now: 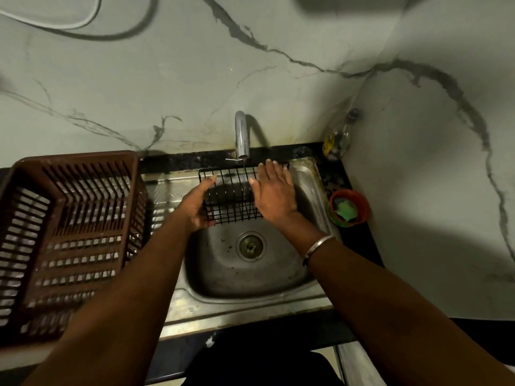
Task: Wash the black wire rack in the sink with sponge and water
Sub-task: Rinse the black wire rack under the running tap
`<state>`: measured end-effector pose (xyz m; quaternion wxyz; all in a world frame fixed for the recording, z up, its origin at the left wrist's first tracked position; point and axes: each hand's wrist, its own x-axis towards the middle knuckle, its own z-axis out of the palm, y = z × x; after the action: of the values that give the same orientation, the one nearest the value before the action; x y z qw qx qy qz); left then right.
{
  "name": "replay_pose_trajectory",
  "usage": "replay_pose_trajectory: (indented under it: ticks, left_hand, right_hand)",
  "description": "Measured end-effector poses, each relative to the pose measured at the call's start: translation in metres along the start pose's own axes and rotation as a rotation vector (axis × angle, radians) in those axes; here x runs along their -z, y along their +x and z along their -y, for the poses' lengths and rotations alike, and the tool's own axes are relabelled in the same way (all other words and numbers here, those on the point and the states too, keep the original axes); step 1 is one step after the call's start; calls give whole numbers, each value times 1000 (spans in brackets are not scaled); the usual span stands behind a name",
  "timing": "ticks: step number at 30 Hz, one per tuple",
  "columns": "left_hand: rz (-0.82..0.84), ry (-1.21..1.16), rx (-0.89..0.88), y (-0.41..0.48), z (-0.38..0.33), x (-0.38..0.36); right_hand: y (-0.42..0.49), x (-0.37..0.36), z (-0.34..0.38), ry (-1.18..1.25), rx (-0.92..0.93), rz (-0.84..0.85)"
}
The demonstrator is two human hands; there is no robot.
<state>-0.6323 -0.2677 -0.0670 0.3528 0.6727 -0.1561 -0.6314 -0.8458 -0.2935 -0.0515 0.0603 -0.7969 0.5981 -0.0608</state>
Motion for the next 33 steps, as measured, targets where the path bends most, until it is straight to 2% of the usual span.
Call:
replay_pose_trajectory:
  ticks: [4,7,11,14,17,20,23,24,27,30,33]
  left_hand:
    - [16,-68,45,-6,4,4]
    - [13,-89,52,-7,5,11]
    - [23,-118,76,-7,8,16]
    - [24,-115,56,-11,8,15]
    - [10,-168,78,-12,9,18]
    - [-4,-177,65,-12,8,21]
    - [-14,-189,68,-13,7,21]
    - [-8,-182,58,-15,7,20]
    - [-1,-171,42,-18,7,21]
    - [-5,-150,30,-22,5,18]
    - [-14,-111,-4,-27,0,7]
  right_hand:
    - [12,3,13,-41,121,73]
    - [15,6,8,-27,-15,67]
    - [5,-1,19,-89,159,103]
    - [9,-1,28,-83,89,90]
    - [11,-1,34,-99,135,77]
    - [18,6,29,-100,94,70]
    - [18,3,25,-128,190,24]
    - [18,2,21,-122,182,6]
    - [20,4,13,-94,1,7]
    - [15,0,15,-104,141,22]
    - [14,-3,23,-66,72,29]
